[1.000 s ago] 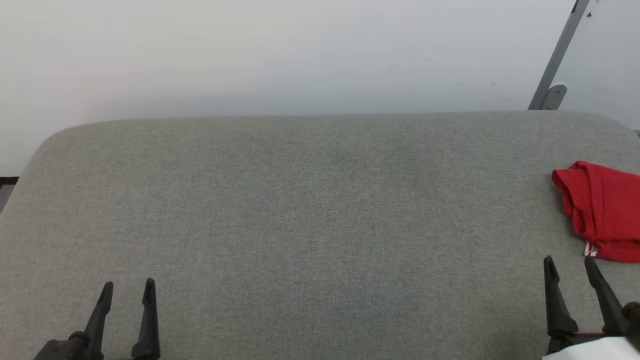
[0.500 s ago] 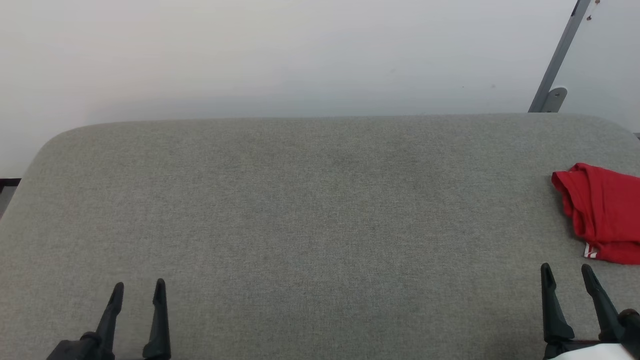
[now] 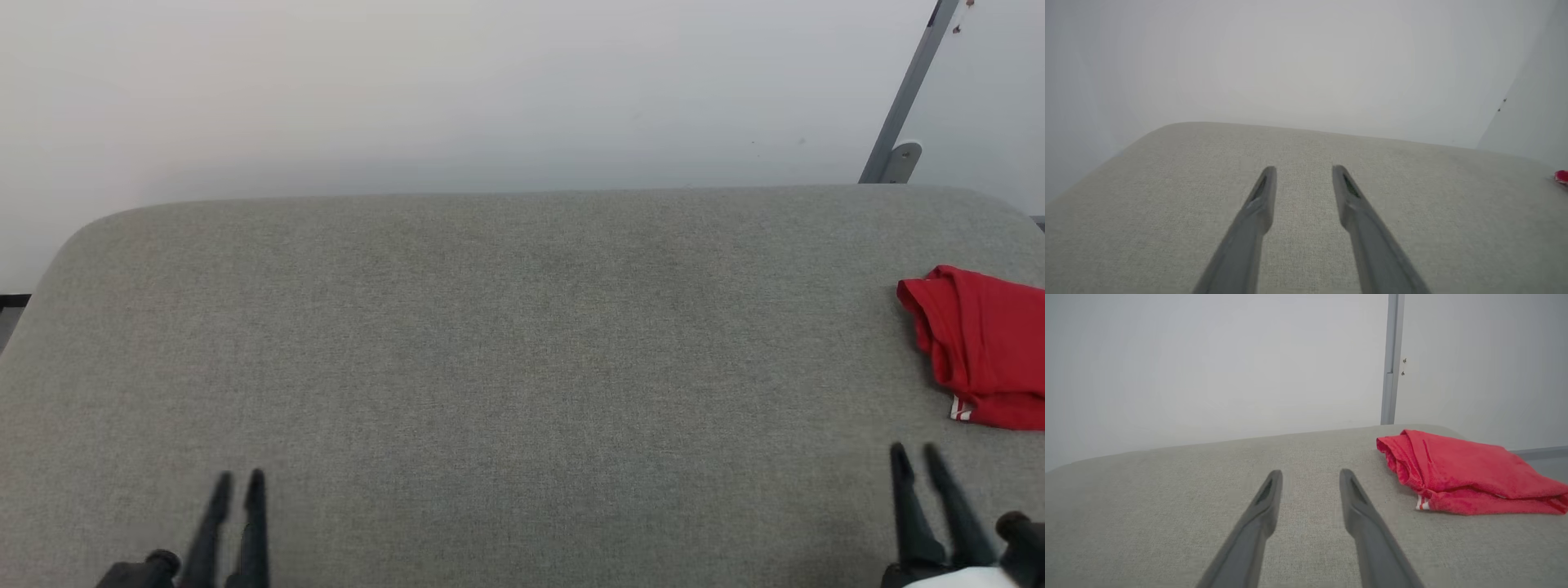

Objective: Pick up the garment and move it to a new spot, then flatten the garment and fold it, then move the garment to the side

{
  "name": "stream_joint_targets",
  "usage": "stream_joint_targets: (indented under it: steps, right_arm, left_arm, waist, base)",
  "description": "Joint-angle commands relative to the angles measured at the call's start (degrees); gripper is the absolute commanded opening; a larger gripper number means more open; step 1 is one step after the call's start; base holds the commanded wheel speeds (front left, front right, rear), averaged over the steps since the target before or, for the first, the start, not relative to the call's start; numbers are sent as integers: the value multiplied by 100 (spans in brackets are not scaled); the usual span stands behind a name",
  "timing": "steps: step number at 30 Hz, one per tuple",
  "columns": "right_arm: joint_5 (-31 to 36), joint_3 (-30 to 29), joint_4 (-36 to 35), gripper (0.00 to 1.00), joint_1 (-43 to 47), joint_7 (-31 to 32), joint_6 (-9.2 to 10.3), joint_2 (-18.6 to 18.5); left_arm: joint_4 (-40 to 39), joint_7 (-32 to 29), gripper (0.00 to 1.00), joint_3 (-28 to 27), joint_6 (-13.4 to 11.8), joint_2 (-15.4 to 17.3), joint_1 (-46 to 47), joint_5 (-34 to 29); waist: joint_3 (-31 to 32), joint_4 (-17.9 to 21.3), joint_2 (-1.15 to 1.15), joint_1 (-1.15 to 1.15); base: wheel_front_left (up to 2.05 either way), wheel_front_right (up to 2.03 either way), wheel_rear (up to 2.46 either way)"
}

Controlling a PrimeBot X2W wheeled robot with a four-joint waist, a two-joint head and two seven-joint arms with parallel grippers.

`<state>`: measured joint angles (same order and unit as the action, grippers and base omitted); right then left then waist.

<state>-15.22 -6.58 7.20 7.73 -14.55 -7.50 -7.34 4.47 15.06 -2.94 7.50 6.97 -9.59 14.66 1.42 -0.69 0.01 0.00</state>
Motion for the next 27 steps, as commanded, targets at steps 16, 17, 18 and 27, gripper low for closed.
stream_joint_targets:
  steps: [16, 17, 18, 27]
  right_arm:
    - [-1300, 16, 295, 0, -203, 379, 0, 131]
    - [-1396, 16, 300, 0, -222, 405, 0, 136]
    - [-1490, 16, 305, 0, -240, 429, 0, 140]
    - [-2208, 16, 344, 0, -377, 621, 0, 176]
  left_arm:
    - [353, -331, 0, 0, -2, -107, 250, 1349]
    - [363, -356, 0, -2, -1, -109, 270, 1445]
    - [374, -380, 0, -5, -1, -111, 291, 1542]
    - [443, -567, 0, -25, -1, -128, 451, 2278]
  waist:
    - [-16, 8, -1, 0]
    - [-18, 8, -1, 0]
    - [-19, 9, -1, 0]
    - [-29, 13, -1, 0]
  base:
    - [0, 0, 0]
    - [0, 0, 0]
    - [0, 0, 0]
    - [0, 0, 0]
